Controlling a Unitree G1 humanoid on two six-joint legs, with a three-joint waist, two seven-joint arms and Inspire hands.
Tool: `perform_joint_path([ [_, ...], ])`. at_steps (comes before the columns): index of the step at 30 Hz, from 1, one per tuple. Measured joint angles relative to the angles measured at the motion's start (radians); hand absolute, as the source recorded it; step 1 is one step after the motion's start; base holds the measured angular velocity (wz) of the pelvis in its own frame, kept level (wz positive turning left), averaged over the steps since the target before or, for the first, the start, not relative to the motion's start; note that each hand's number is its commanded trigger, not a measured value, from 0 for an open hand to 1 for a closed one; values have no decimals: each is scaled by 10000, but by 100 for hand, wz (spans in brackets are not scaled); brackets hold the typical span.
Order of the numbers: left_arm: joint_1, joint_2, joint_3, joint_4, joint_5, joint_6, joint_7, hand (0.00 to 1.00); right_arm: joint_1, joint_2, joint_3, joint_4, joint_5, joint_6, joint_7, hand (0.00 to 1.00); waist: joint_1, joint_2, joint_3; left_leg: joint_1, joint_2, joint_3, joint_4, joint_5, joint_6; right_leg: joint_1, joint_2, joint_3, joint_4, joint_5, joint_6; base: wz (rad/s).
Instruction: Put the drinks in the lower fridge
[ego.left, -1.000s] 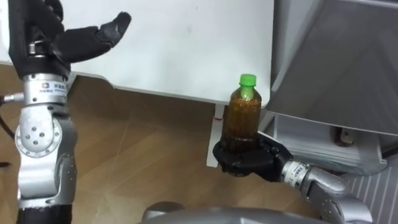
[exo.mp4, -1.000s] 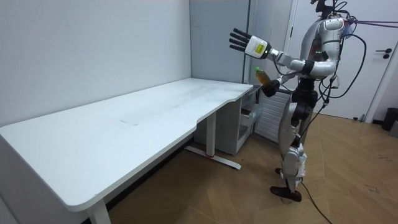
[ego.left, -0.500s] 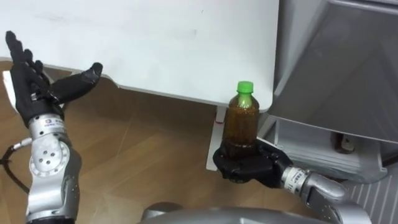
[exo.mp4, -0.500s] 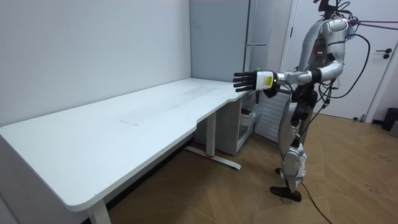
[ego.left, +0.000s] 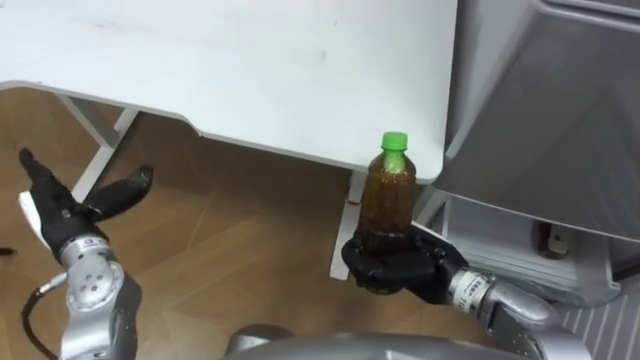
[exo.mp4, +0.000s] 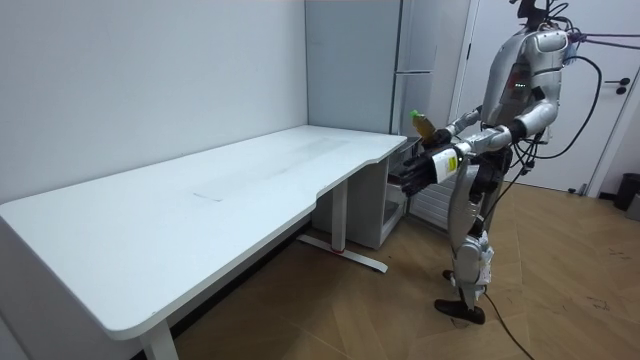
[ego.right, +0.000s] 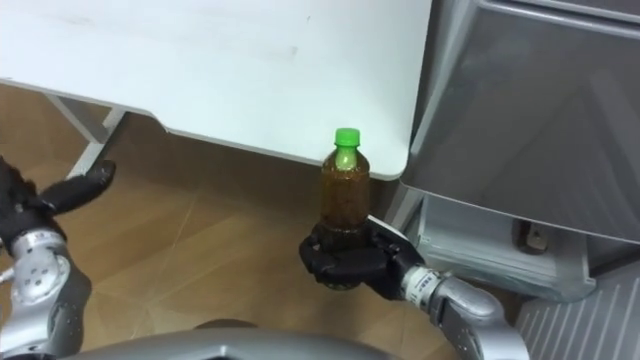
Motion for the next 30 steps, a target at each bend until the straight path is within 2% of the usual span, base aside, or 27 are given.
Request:
perform_joint_path([
  [4, 26, -2, -283, 989, -218, 37, -25, 0, -34, -20, 149, 0, 8, 112, -216, 100, 93, 69, 27, -20, 9, 10, -32, -1, 0, -46, 6, 0, 10, 0, 0, 0],
  [7, 27, 21, -603, 1920, -406, 201, -312, 0, -61, -105, 149, 9, 33, 223, -316, 100, 48, 140, 57, -88, -4, 10, -35, -1, 1, -123, -3, 0, 11, 0, 0, 0],
  [9, 27, 13, -734, 2532, -579, 365, -751, 0, -81, -99, 149, 7, 32, 258, -395, 100, 46, 100, 27, -185, 0, 64, -31, 1, 1, -236, 2, 30, 26, 0, 0, -3],
  [11, 27, 10, -897, 3333, -584, 755, -1344, 0, -110, -108, 148, 6, 61, 455, -540, 100, -24, 77, 12, -188, 3, 81, -38, 1, 1, -271, 2, 36, 24, 0, 0, -2],
  [14, -39, 14, -1041, 4235, -554, 1104, -1934, 0, -219, -125, 153, 86, 178, 612, -599, 100, -183, 57, 14, -163, 2, 86, -39, 1, 1, -253, 1, 27, 9, 0, 0, 0],
  [17, -22, 26, -1436, 4607, -500, 1408, -2425, 0, -239, -203, 189, 291, 473, 629, -739, 100, -280, -16, 17, -171, -2, 89, -62, 1, 2, -256, -6, 22, -1, 1, 1, 0],
  [22, 38, 5, -2025, 4870, -15, 1676, -3316, 0, -322, -269, 163, 479, 524, 661, -850, 100, -649, -6, 50, -254, 2, 87, -70, -1, 1, -296, 0, 23, 10, 1, 1, 0],
  [25, 23, -21, -2031, 4985, 534, 1721, -3768, 0, -322, -258, 141, 723, 759, 661, -986, 100, -739, 9, 48, -221, 9, 119, -98, 2, 1, -295, 2, 40, 21, 1, 1, -3],
  [27, -35, -24, -2062, 5176, 724, 1722, -3911, 0, -345, -244, 132, 918, 988, 660, -1151, 100, -788, -36, 13, -219, 5, 130, -102, 3, 2, -298, -2, 40, 24, 1, 1, 0],
  [30, 37, -95, -2105, 5368, 1047, 1754, -3976, 0, -537, -34, 55, 1578, 1056, 655, -1544, 100, -973, -22, -1, -213, 6, 166, -109, 3, 2, -308, 0, 77, 20, 1, 1, -1],
])
